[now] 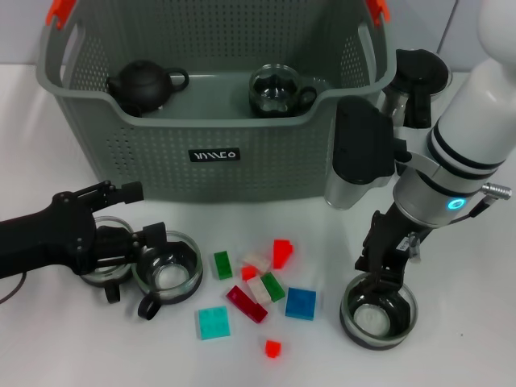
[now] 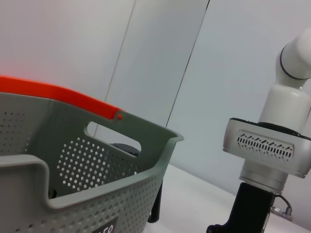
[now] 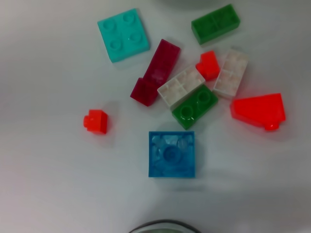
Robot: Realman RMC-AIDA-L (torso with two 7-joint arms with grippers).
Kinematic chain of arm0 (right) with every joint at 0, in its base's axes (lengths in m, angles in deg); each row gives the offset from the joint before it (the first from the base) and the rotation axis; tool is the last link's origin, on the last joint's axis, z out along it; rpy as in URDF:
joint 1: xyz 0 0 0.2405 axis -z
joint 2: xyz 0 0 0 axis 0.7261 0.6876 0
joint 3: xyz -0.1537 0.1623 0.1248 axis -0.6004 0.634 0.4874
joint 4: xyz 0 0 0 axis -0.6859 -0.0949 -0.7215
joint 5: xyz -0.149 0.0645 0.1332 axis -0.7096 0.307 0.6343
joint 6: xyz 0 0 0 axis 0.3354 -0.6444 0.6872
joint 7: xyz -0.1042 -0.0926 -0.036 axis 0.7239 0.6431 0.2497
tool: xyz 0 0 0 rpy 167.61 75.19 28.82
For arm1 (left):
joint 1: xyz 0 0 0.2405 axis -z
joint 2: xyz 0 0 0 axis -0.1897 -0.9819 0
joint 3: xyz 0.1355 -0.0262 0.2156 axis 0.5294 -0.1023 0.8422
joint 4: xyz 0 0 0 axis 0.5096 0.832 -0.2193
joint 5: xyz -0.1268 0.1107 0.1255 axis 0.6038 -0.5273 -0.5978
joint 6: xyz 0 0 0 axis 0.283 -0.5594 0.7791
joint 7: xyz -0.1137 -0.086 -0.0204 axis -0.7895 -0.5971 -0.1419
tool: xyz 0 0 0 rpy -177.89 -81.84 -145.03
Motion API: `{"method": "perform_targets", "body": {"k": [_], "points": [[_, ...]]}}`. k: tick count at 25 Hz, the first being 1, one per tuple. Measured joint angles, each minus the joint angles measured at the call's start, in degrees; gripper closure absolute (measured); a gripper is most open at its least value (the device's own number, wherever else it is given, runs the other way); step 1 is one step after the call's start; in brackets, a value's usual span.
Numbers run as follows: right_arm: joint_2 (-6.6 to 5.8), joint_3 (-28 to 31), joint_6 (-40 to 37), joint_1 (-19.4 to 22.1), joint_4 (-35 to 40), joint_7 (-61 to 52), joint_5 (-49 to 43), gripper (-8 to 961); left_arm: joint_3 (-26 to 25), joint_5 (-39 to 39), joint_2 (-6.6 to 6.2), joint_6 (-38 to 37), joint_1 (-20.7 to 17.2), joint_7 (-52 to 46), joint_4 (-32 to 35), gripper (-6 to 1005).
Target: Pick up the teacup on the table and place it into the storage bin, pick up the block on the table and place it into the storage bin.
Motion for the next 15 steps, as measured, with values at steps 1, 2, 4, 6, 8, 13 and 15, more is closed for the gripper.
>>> {"method": "perform_targets", "body": {"k": [1, 2, 4, 6, 8, 13, 15], "points": [[0.0, -0.08, 0.06, 0.02, -0.11, 0.0, 0.01, 450, -0.04, 0.0, -0.01, 0.16, -0.05, 0.0, 0.0, 94], [0.01, -0.25, 0.18, 0.04, -0.21, 0.02, 0.04, 469, -0.05, 0.0, -0.01, 0.32, -0.08, 0.0, 0.0, 94], [0.0, -0.6, 0.33, 0.08, -0.32, 0.12, 0.09, 544, -0.08, 0.0, -0.01, 0.6, -0.13, 0.0, -0.03, 94], [-0.02, -0.76, 0.32, 0.07, -0.7, 0.38, 0.13, 620, -0.08, 0.0, -0.01, 0.66, -0.13, 0.03, -0.12, 94], [-0.03, -0.96, 0.19, 0.03, -0.76, 0.4, 0.14, 695, -0.08, 0.0, -0.01, 0.67, -0.13, 0.04, -0.19, 95], [-0.25, -0.86, -0.72, 0.37, 0.47, 0.09, 0.91, 900, -0.21, 0.0, -0.03, 0.68, -0.22, 0.07, -0.21, 94], [-0.3, -0.75, -0.95, 0.66, 1.45, 0.02, 0.94, 901, -0.23, 0.0, -0.04, 0.68, -0.22, 0.07, -0.2, 94]]}}
